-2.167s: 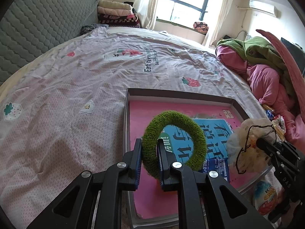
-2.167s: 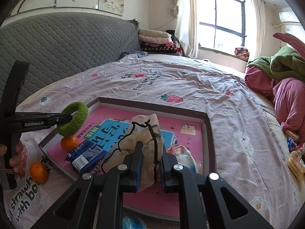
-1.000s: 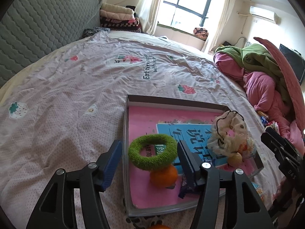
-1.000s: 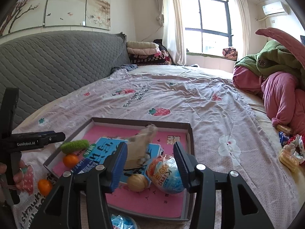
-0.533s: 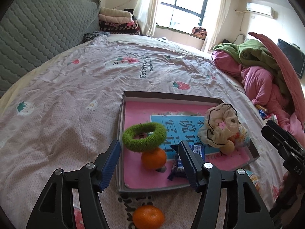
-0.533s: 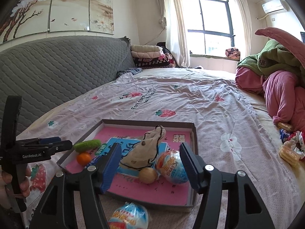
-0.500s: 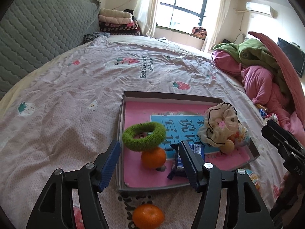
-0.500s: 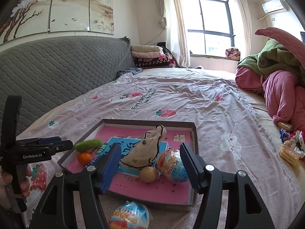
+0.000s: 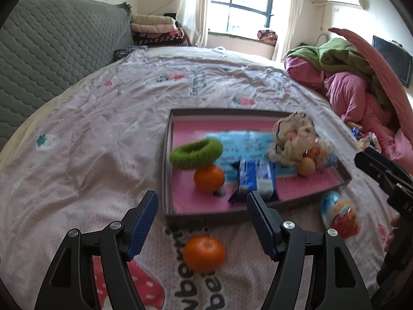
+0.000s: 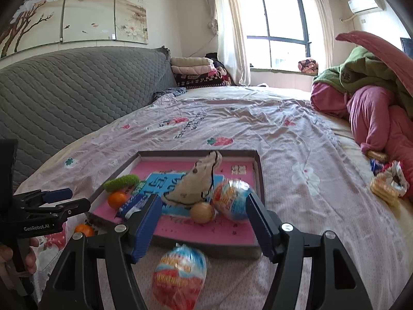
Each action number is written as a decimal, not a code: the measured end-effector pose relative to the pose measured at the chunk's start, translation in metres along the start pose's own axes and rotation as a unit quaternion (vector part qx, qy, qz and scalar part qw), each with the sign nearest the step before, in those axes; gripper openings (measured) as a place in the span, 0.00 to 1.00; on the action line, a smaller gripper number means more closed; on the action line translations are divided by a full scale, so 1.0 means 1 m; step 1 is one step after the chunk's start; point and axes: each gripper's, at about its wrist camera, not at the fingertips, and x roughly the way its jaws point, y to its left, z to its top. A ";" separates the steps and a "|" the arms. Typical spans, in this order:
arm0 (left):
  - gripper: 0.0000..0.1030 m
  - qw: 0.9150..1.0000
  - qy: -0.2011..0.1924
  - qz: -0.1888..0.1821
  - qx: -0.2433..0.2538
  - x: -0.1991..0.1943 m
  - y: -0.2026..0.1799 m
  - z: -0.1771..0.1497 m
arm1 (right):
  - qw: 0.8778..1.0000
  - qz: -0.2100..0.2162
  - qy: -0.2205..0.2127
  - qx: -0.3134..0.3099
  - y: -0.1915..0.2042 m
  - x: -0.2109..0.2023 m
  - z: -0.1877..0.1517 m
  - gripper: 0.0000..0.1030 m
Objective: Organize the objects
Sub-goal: 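Move right gripper to the red-wrapped snack bag while left gripper approaches the loose orange, then close right gripper on the red snack bag while left gripper closes on the orange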
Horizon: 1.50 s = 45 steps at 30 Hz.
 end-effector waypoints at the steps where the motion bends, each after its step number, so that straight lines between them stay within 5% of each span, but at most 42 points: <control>1: 0.71 1.000 0.004 -0.001 0.000 0.002 0.000 -0.003 | 1.000 0.002 0.005 0.001 0.000 0.000 -0.003 0.65; 40: 0.71 0.998 0.058 -0.002 -0.008 0.029 0.006 -0.040 | 0.989 0.047 0.130 0.044 0.004 0.036 -0.056 0.65; 45: 0.71 0.998 0.053 -0.009 -0.012 0.029 0.008 -0.040 | 0.989 0.065 0.119 0.050 0.002 0.033 -0.055 0.55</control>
